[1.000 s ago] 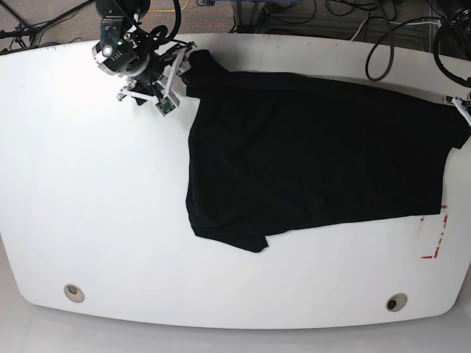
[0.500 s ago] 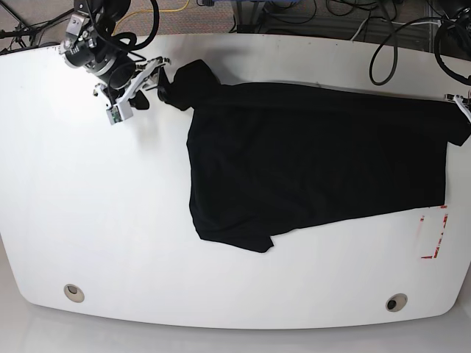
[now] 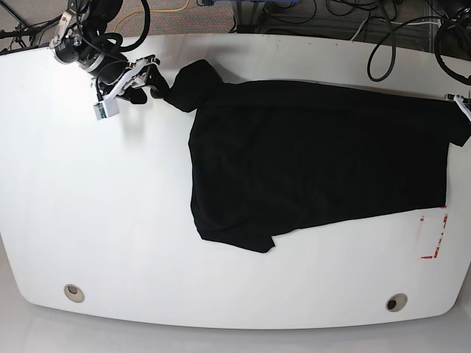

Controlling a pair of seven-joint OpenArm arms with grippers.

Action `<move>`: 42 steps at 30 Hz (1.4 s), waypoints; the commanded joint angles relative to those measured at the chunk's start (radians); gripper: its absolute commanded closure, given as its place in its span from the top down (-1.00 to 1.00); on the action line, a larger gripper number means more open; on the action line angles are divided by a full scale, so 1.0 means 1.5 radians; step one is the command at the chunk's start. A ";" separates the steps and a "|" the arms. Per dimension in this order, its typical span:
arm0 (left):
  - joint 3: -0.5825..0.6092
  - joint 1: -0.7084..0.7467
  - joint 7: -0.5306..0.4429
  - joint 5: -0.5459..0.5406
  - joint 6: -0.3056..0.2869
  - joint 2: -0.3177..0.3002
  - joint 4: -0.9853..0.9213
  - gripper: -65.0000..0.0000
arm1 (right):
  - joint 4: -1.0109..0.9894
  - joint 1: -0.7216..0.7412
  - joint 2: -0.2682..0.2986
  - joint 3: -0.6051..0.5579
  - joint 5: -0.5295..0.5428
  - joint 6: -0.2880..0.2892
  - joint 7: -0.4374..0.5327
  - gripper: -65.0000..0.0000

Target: Fold the T-shirt properly

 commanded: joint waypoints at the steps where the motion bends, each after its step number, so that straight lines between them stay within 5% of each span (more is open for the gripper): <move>1: -0.006 -0.004 -0.007 0.004 -0.002 -0.017 0.008 -1.00 | -0.017 0.005 0.005 0.036 0.014 0.000 0.007 0.08; 12: -0.003 -0.004 -0.007 0.004 -0.002 -0.018 0.009 -1.00 | -0.020 0.011 0.007 0.057 -0.012 0.000 0.006 0.08; 27: -0.004 -0.003 -0.006 0.004 -0.002 -0.018 0.009 -1.00 | -0.024 0.009 -0.064 -0.030 -0.014 0.000 0.010 0.08; 42: -0.003 -0.003 -0.006 0.004 -0.002 -0.018 0.010 -1.00 | -0.088 0.051 -0.070 -0.088 -0.038 0.000 0.010 0.07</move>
